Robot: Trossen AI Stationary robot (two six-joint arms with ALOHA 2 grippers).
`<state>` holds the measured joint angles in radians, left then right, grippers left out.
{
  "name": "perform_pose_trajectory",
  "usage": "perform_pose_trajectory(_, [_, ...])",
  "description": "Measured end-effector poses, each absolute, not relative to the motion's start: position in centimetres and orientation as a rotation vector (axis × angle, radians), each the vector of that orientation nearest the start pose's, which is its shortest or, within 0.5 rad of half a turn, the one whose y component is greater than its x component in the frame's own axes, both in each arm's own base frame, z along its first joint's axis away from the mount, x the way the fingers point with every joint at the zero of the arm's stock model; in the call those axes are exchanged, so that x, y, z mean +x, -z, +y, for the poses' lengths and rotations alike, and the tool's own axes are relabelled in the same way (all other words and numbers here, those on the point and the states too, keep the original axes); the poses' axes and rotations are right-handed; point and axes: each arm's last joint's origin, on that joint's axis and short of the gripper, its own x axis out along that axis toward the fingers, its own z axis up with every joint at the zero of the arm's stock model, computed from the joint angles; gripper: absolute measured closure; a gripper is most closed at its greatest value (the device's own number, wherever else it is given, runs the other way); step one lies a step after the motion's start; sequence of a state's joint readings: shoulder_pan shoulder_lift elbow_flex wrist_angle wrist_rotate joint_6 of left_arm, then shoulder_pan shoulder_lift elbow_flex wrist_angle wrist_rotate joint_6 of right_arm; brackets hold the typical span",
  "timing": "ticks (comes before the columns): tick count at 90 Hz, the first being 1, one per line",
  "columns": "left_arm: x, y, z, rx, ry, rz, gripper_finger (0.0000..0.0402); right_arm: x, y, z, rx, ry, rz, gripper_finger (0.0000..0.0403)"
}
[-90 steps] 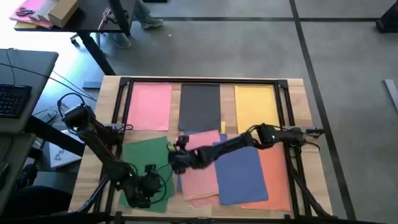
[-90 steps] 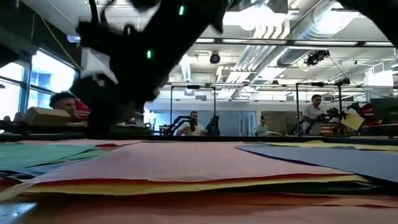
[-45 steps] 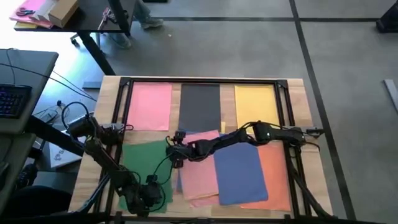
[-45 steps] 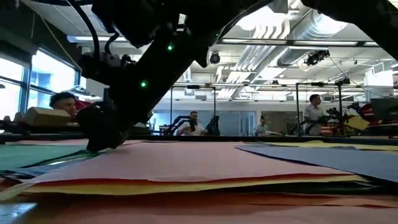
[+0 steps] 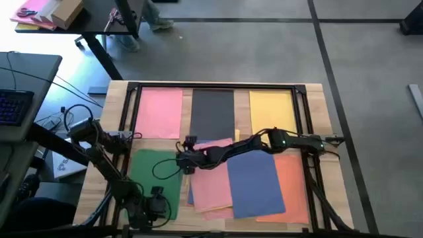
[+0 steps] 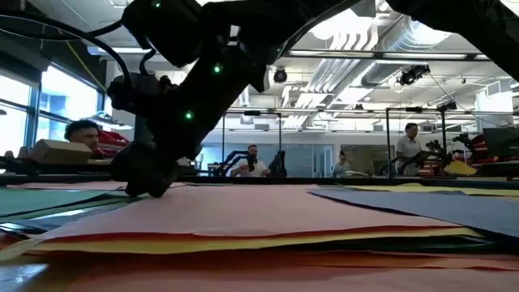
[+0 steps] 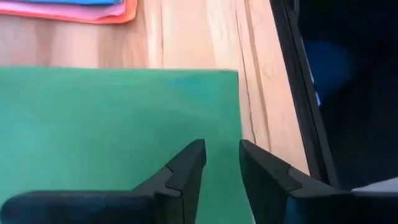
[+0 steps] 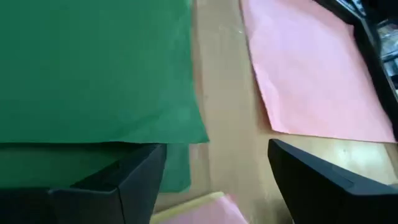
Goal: Organize paper
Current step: Stack the green color paper on top of the other green color paper
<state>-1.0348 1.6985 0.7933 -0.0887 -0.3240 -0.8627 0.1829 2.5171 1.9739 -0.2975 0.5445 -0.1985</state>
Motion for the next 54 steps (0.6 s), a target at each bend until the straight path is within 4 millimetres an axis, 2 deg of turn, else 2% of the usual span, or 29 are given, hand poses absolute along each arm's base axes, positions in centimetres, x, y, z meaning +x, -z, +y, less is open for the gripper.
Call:
perform_pose_trajectory(15, [16.4,-13.0,-25.6,-0.144,0.242,0.956,0.0310,52.9,-14.7,9.6,-0.470,0.223,0.801,0.0133])
perform_pose_trajectory(22, [16.4,-13.0,-25.6,-0.141,0.235,0.950,0.0310,52.7,-15.4,10.2,-0.473,0.188,0.833,0.0133])
perform_pose_trajectory(37, [16.4,-13.0,-25.6,-0.137,0.223,0.938,0.0310,51.6,-13.6,10.7,-0.415,0.131,0.933,0.0133])
perform_pose_trajectory(54, [16.5,-13.1,-25.5,-0.127,0.202,0.913,0.0310,52.2,-11.3,10.7,-0.343,0.093,0.879,0.0133])
